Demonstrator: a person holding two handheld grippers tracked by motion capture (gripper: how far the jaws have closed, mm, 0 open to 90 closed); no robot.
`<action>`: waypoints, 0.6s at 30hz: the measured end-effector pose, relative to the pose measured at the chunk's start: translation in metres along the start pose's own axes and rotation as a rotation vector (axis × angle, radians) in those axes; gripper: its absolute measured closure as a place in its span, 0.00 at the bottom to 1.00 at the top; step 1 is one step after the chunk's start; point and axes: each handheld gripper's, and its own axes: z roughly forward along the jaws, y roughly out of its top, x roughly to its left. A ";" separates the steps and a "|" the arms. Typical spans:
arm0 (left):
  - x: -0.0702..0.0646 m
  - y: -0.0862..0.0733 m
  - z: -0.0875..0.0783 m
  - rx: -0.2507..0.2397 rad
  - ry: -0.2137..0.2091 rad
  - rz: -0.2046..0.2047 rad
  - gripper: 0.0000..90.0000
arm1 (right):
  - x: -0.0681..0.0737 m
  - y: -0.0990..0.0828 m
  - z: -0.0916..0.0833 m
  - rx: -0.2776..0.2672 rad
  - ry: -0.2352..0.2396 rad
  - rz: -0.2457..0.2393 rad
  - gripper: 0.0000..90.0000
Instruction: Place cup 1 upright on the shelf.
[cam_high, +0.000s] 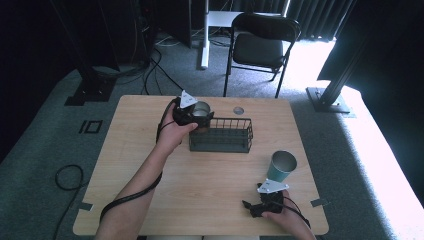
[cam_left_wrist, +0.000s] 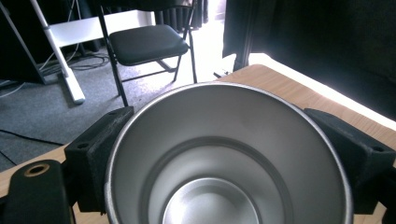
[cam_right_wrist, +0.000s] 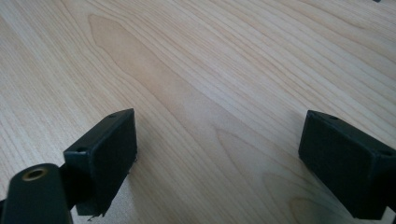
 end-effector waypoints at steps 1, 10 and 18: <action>0.000 0.000 0.002 0.000 0.001 -0.001 0.15 | 0.000 0.000 0.000 0.001 0.000 0.001 0.12; 0.001 -0.013 0.022 0.025 0.004 -0.017 0.15 | 0.000 0.000 0.000 0.002 0.001 0.001 0.12; -0.002 -0.026 0.040 0.046 -0.006 -0.024 0.15 | 0.000 0.000 0.000 0.002 0.001 0.000 0.12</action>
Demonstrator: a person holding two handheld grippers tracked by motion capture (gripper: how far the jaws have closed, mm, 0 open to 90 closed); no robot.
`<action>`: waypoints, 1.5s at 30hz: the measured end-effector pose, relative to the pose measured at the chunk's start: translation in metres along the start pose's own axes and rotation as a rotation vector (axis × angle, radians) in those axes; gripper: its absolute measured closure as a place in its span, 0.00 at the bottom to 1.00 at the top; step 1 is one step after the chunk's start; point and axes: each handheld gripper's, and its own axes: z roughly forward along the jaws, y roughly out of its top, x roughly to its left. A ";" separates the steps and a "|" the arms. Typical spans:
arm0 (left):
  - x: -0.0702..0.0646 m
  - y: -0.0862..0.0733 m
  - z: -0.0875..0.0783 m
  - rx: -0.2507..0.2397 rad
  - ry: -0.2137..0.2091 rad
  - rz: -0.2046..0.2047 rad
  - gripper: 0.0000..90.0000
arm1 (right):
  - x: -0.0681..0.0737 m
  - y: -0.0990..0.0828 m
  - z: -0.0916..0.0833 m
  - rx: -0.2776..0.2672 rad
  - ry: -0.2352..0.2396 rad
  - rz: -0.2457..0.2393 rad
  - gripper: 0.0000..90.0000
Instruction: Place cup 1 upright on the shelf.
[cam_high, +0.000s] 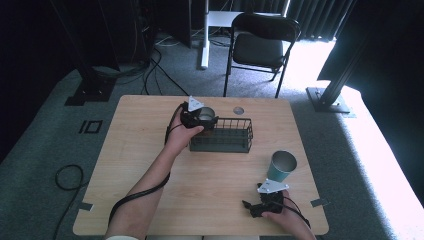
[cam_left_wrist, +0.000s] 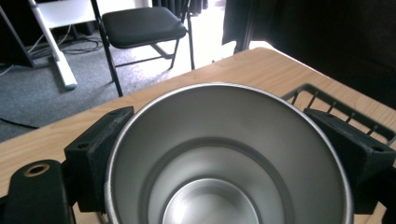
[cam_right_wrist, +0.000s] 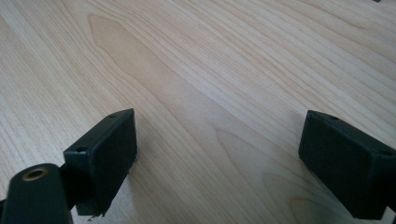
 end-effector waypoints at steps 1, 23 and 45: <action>0.000 -0.002 0.003 0.008 -0.001 0.001 0.15 | 0.000 0.000 0.000 0.000 0.000 0.000 0.12; -0.007 -0.028 0.018 0.043 0.011 0.027 0.15 | 0.001 0.000 0.000 -0.001 0.007 -0.006 0.12; 0.009 -0.015 -0.025 -0.030 -0.014 -0.003 0.02 | 0.001 0.000 0.000 -0.001 0.007 -0.006 0.12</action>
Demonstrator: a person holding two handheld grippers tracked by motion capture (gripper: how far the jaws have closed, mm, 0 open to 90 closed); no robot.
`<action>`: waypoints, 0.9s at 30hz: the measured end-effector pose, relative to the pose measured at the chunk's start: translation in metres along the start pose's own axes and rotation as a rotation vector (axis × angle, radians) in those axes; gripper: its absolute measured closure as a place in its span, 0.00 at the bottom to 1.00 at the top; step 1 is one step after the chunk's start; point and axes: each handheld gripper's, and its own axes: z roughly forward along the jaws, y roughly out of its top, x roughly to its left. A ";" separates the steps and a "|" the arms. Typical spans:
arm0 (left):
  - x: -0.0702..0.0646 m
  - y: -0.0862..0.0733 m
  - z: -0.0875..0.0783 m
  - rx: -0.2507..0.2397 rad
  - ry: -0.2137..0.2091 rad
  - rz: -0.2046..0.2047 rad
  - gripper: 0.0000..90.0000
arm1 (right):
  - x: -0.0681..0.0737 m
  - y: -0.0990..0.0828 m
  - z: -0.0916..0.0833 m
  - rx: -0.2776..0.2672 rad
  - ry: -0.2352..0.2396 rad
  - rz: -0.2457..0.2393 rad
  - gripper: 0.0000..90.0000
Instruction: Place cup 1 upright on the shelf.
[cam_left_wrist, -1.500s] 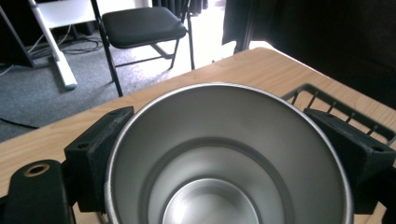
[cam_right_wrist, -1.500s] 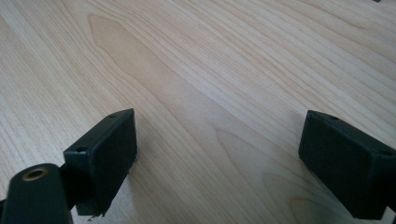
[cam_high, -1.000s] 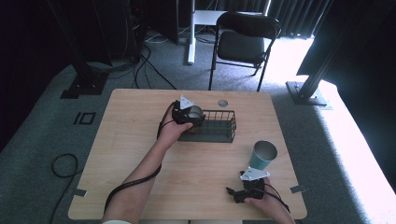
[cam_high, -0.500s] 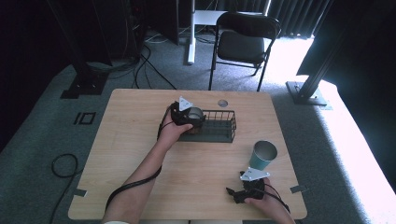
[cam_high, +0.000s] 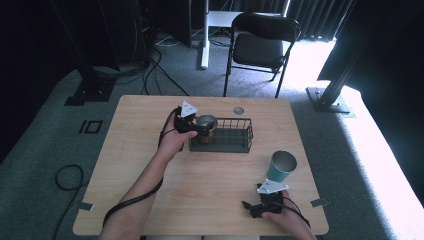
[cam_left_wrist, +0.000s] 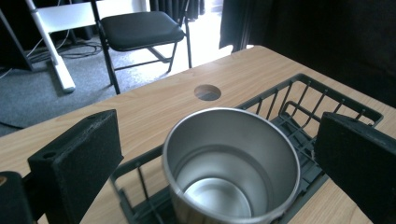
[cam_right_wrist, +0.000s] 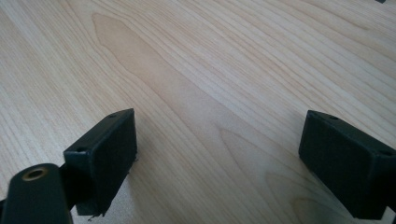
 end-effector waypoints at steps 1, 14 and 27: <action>0.001 -0.001 -0.003 -0.005 0.003 -0.007 0.02 | 0.000 0.000 0.000 0.000 0.000 0.000 0.12; 0.013 -0.013 -0.030 0.008 0.030 -0.026 0.02 | 0.000 0.000 0.000 0.000 0.000 0.000 0.12; 0.026 -0.034 -0.053 0.040 0.057 -0.043 0.02 | 0.000 0.000 0.000 0.000 0.001 -0.002 0.12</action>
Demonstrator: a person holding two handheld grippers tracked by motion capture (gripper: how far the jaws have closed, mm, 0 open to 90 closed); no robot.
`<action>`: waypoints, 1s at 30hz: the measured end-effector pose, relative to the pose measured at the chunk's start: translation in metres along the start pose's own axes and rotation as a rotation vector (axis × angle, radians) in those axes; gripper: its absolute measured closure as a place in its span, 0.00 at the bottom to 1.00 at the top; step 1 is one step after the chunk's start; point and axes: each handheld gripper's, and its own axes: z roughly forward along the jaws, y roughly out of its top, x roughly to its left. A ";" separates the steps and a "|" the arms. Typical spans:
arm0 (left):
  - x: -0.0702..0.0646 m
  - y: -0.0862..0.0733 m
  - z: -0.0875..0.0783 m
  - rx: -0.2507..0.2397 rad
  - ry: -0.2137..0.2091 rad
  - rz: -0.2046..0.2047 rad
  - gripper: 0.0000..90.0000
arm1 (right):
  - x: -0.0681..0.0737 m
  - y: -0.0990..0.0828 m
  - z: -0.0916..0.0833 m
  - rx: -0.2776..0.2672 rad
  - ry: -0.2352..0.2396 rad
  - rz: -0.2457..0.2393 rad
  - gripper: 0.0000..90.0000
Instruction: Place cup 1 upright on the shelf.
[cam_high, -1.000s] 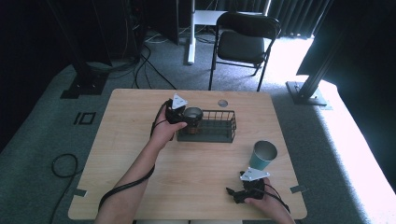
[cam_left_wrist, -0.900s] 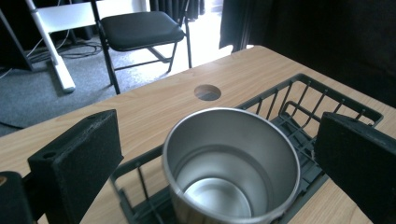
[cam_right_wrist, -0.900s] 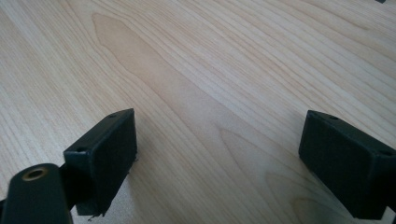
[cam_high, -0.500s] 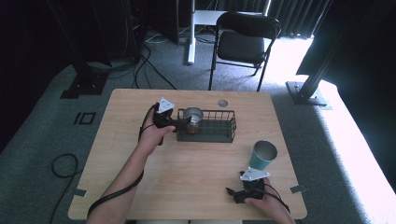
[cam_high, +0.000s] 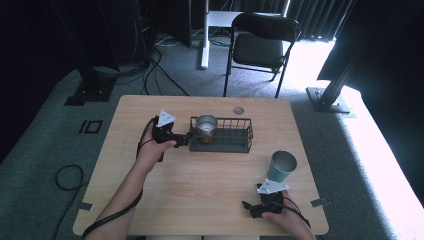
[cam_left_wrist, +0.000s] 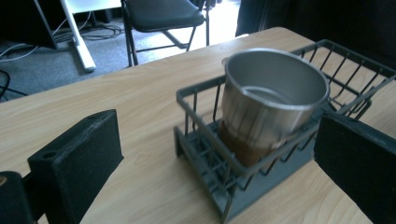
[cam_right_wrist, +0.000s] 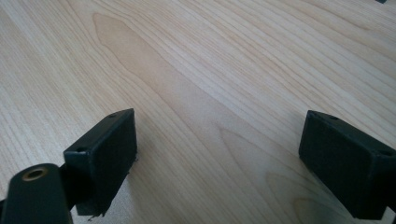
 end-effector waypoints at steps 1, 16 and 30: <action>0.001 -0.002 -0.002 -0.002 0.002 -0.004 0.02 | 0.000 0.000 0.000 0.000 0.000 0.000 0.12; 0.024 -0.034 -0.027 0.022 0.041 -0.049 0.02 | 0.000 0.000 0.000 0.000 0.000 0.000 0.12; 0.038 -0.062 -0.041 0.056 0.080 -0.082 0.02 | 0.000 0.000 0.000 0.000 0.000 0.000 0.12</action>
